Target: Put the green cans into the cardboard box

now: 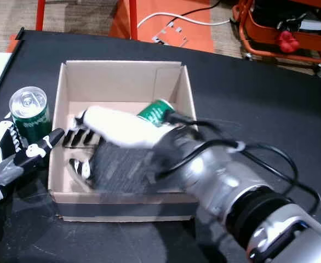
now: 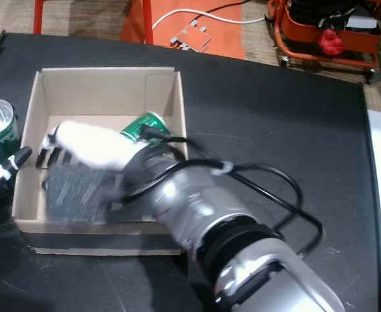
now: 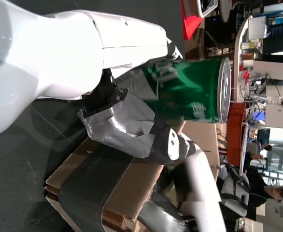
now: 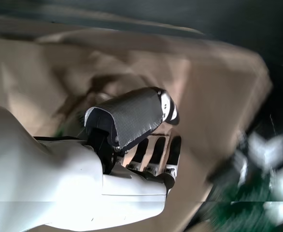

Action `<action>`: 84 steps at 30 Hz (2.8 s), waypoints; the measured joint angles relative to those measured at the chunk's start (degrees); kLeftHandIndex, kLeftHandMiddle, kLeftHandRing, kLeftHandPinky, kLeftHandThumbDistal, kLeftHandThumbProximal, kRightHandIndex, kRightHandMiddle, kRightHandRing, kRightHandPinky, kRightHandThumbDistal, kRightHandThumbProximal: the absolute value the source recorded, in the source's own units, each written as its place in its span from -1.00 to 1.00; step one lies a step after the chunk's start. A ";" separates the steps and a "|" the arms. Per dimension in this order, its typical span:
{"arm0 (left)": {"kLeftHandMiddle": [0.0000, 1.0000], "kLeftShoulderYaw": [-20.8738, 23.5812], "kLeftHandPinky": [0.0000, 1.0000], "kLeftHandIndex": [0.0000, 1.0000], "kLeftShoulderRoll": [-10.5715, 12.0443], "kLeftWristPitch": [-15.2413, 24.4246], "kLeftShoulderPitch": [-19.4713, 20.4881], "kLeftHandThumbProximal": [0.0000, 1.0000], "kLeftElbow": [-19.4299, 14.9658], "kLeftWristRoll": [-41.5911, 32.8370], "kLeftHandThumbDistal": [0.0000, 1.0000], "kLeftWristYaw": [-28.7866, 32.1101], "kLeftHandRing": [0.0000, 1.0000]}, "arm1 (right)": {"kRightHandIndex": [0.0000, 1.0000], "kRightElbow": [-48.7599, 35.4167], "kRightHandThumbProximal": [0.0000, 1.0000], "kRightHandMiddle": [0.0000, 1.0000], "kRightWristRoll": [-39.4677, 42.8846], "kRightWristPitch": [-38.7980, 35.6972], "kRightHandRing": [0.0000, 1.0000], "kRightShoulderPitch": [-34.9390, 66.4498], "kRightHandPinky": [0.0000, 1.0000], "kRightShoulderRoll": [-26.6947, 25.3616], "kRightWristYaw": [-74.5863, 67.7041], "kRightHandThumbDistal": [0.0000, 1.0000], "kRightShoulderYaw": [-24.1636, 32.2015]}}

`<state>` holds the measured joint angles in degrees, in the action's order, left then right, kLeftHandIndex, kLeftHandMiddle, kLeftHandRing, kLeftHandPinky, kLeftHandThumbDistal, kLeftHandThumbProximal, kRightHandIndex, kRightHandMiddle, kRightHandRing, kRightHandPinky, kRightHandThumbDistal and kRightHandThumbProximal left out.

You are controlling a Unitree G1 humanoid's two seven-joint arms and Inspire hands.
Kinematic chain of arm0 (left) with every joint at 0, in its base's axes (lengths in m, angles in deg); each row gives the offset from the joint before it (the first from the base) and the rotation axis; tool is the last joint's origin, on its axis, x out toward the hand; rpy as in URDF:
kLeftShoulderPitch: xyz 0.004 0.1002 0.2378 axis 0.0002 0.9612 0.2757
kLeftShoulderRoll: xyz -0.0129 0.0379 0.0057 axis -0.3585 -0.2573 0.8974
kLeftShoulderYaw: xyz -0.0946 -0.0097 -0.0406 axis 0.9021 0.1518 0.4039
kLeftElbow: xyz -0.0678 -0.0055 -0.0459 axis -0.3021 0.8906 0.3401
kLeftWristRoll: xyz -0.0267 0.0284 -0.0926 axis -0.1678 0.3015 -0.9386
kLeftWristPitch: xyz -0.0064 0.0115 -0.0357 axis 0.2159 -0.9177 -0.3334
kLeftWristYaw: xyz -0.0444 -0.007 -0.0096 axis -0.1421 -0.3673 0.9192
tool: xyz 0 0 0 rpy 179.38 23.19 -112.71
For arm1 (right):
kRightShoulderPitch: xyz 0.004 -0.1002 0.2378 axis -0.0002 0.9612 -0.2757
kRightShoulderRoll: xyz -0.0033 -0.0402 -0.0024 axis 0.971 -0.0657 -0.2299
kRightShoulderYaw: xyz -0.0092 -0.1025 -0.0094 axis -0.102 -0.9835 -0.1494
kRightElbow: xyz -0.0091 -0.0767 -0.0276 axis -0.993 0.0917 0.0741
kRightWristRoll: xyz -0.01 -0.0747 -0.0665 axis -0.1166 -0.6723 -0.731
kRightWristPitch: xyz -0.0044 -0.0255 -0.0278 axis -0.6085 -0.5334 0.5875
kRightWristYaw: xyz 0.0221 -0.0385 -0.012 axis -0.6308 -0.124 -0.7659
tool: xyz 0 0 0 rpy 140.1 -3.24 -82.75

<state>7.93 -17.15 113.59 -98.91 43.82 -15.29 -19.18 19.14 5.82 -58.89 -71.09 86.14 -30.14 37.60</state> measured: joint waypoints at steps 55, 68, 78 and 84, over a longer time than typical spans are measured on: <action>0.73 0.05 0.74 0.85 -1.51 -7.99 -5.17 -0.50 1.71 2.97 0.79 -9.52 0.78 | 0.54 6.05 -0.73 0.38 -27.91 19.39 0.33 -1.40 0.35 1.06 -6.22 0.32 -27.37; 0.72 0.06 0.75 0.84 -1.52 -7.82 -5.01 -0.43 1.65 3.29 0.74 -10.22 0.77 | 0.66 -6.21 0.05 0.44 6.58 3.75 0.40 0.96 0.37 -10.54 5.26 0.95 1.96; 0.71 0.08 0.77 0.85 -1.55 -6.81 -5.02 -0.50 1.22 3.28 0.63 -10.21 0.78 | 0.64 -12.83 -0.01 0.43 53.72 -13.22 0.37 16.53 0.36 -20.58 41.58 0.81 38.78; 0.72 0.04 0.77 0.84 -1.55 -6.72 -4.79 -0.45 1.22 3.30 0.69 -10.00 0.79 | 0.64 -14.14 0.01 0.41 80.43 -22.49 0.35 22.73 0.33 -21.50 62.67 0.85 63.27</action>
<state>7.97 -18.70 106.87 -103.70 45.05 -11.99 -29.18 5.00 86.25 -81.38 -48.37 64.64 32.54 100.87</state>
